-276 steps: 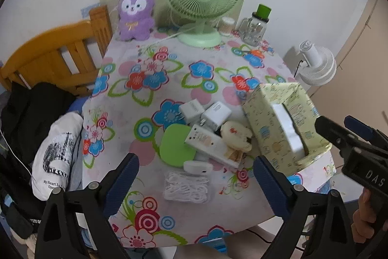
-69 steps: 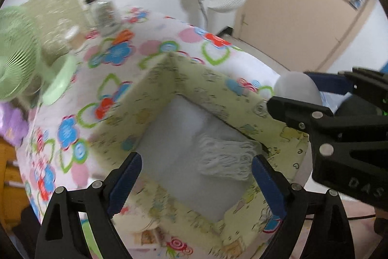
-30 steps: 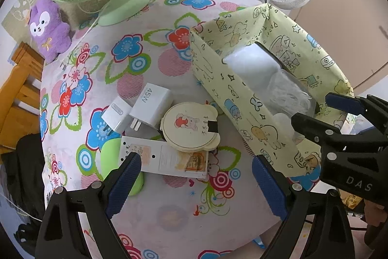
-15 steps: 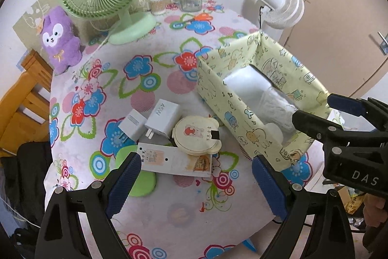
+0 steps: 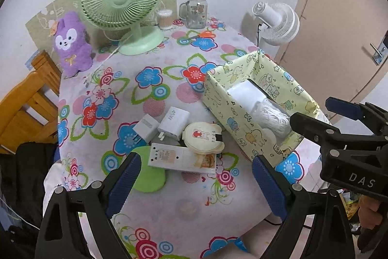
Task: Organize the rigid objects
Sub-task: 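Withdraw both tools from the storage box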
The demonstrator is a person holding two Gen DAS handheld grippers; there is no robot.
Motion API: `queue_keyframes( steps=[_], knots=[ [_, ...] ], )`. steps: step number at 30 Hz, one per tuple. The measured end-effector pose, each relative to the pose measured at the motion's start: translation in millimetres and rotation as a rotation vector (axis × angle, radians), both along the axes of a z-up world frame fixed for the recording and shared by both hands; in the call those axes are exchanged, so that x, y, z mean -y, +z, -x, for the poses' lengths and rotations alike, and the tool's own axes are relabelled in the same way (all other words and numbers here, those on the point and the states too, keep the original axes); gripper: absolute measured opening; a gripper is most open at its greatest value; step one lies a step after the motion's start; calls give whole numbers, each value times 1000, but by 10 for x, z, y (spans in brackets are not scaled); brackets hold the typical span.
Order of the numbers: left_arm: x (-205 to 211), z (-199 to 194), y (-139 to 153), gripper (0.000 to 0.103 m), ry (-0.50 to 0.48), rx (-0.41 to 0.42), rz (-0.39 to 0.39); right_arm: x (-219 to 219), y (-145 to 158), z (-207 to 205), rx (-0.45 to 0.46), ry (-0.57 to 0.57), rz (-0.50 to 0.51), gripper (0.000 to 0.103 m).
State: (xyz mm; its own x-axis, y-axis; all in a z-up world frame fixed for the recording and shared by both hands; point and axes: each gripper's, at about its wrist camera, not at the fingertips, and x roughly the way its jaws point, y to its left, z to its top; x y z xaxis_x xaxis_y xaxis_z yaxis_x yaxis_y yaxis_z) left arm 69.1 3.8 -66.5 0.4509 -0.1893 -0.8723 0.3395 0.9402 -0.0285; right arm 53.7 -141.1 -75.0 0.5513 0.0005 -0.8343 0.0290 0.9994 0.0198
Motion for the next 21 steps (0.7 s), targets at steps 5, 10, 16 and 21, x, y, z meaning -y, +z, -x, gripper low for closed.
queue_keyframes(
  steps=[5, 10, 16, 21],
  knots=[
    [-156, 60, 73, 94, 31, 20, 12, -99, 63, 56, 17, 12, -2, 85],
    [-305, 126, 92, 95, 56, 28, 17, -217, 121, 111, 42, 22, 5, 90],
    [-481, 153, 60, 95, 100, 23, 6, -336, 138, 128, 43, 43, 0, 92],
    [-584, 138, 24, 95, 162, 8, 5, -440, 124, 78, 37, 107, 0, 92]
  ],
)
